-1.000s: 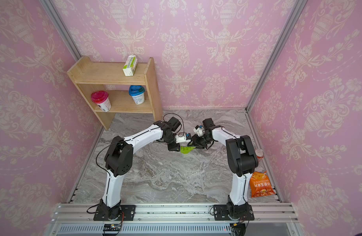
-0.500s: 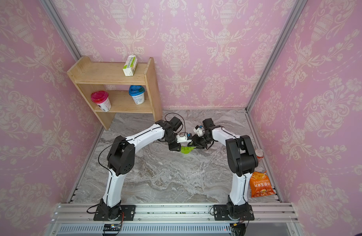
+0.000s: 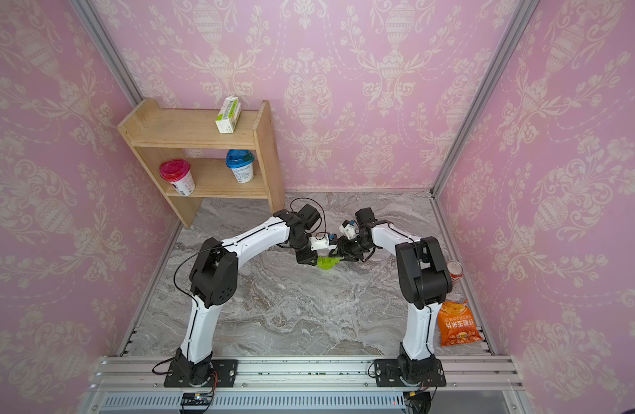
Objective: Assemble the letter v with lego
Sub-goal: Assemble the lego brick with the lego brick, then adjust the lego brick at the center of the board.
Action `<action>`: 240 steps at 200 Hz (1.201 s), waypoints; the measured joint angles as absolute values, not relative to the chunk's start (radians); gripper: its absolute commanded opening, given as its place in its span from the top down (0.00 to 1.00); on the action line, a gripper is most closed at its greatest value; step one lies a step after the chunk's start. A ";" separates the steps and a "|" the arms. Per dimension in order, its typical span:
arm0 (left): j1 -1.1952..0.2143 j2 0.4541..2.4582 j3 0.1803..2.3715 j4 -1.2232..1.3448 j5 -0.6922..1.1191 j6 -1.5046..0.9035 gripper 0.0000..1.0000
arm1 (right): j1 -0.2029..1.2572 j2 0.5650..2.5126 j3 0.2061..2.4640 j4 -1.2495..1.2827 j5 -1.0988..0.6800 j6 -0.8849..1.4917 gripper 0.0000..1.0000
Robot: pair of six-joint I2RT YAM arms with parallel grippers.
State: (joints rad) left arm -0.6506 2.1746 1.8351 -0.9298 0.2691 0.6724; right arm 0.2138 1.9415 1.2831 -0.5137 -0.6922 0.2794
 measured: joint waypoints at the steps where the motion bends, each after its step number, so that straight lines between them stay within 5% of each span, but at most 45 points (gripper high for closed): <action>1: -0.651 2.175 1.837 -0.931 0.268 0.672 0.60 | 0.213 1.942 1.283 -0.514 -0.692 0.279 0.48; 18: -0.658 2.178 1.845 -0.945 0.256 0.675 0.30 | 0.211 1.942 1.283 -0.514 -0.692 0.279 0.47; 64: -0.670 2.179 1.845 -0.959 0.252 0.671 0.10 | 0.211 1.942 1.283 -0.515 -0.692 0.268 0.44; 110: -0.671 2.100 1.771 -0.872 0.252 0.634 0.07 | 0.191 1.930 1.283 -0.554 -0.686 0.248 0.37; 173: -0.647 1.613 1.402 -0.519 0.184 0.312 0.02 | 0.105 1.732 1.311 -0.756 -0.578 0.085 0.14; 240: -0.607 1.375 1.150 -0.434 0.116 0.068 0.02 | 0.178 1.652 1.527 -0.907 -0.478 -0.153 0.08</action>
State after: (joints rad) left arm -0.6067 1.3746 1.1500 -0.4339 0.1162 0.0677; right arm 0.1783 1.6520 1.5269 -0.9066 -0.4782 -0.1532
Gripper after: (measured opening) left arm 0.979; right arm 0.909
